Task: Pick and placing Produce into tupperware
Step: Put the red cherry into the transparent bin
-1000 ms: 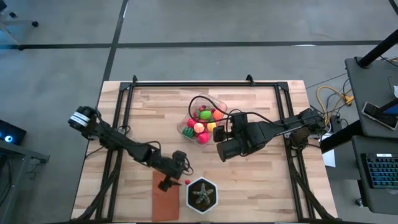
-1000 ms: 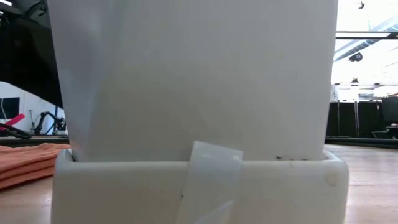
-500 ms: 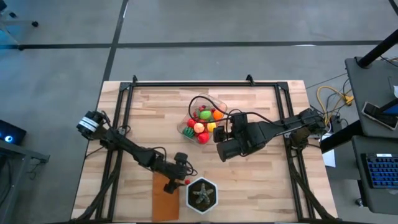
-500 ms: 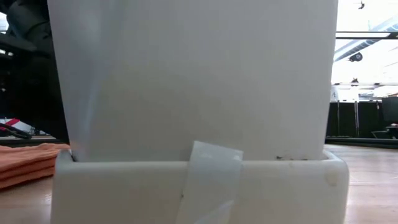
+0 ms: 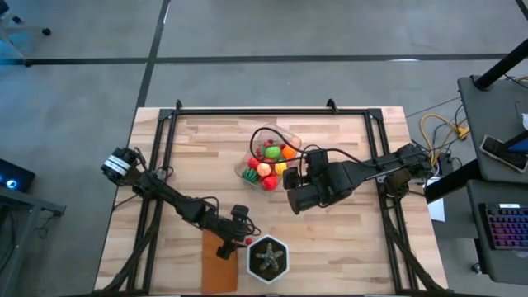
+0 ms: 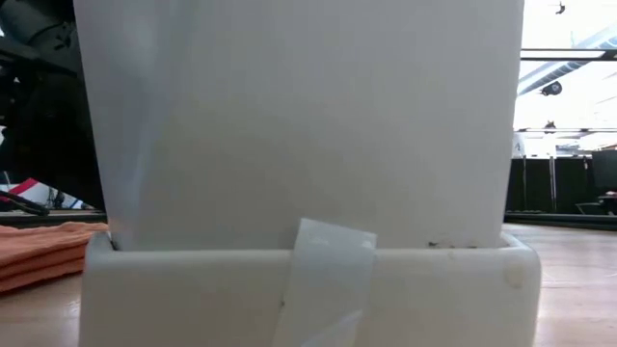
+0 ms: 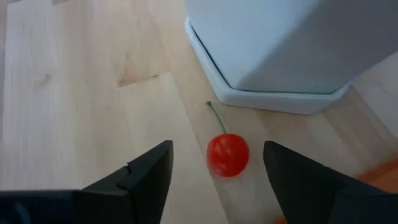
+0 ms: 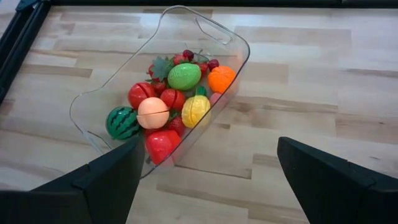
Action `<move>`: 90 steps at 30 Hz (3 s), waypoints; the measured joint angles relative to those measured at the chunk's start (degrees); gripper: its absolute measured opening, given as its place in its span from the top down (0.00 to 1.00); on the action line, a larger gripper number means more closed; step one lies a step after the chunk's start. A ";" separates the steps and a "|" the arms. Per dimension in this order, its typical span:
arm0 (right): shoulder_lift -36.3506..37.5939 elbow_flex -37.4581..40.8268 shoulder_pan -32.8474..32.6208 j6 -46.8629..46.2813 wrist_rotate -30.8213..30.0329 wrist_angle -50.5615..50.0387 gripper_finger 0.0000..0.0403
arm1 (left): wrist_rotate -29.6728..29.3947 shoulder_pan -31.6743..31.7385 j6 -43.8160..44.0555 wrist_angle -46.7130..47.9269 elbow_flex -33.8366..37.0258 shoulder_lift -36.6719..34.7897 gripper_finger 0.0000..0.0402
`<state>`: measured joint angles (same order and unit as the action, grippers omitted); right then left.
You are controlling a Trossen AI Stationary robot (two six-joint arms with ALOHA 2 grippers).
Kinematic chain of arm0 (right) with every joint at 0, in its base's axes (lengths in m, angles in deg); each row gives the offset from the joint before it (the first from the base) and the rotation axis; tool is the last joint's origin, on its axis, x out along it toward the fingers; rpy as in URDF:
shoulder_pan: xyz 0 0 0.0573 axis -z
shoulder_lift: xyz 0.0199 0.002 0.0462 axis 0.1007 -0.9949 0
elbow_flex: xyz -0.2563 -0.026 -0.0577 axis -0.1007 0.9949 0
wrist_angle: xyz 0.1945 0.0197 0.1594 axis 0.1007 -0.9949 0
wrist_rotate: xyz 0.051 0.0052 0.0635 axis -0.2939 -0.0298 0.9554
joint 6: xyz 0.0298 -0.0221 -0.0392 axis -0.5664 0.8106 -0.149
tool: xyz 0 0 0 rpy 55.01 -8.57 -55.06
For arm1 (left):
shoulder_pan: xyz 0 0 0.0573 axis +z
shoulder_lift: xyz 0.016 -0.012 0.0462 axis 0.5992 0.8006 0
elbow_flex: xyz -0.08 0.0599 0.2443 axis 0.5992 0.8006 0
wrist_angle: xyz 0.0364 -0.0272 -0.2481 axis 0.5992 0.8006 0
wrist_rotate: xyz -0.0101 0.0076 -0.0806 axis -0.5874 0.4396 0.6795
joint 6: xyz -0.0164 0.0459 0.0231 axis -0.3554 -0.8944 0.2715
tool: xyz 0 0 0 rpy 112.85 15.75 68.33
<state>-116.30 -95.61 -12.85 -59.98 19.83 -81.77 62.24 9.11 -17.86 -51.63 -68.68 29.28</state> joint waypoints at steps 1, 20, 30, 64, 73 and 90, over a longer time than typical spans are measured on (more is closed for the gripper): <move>0.00 0.00 0.00 0.02 0.00 0.00 0.11 | -0.01 -0.12 0.00 -0.02 0.00 0.00 0.42; 0.00 0.00 0.02 -0.02 -0.02 0.00 0.11 | -0.31 -0.48 -0.28 -3.49 1.53 0.07 0.46; 0.00 0.00 0.17 -0.20 -0.20 0.00 0.11 | 0.06 -0.87 -0.01 -5.54 2.14 3.00 0.46; 0.02 0.99 0.17 -0.04 -0.16 0.00 0.11 | -0.73 -1.66 -0.05 -6.86 0.96 4.92 0.47; 0.02 1.87 0.17 -1.16 -0.03 0.01 0.11 | -0.74 -1.66 -0.08 -6.78 1.07 4.92 0.64; 0.02 1.94 0.17 -2.18 -0.03 0.01 0.11 | -4.94 -1.55 -5.53 -3.93 0.85 -0.77 0.74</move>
<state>-116.28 -93.67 -12.68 -62.17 19.80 -81.76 57.30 7.57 -23.39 -55.56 -67.82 28.51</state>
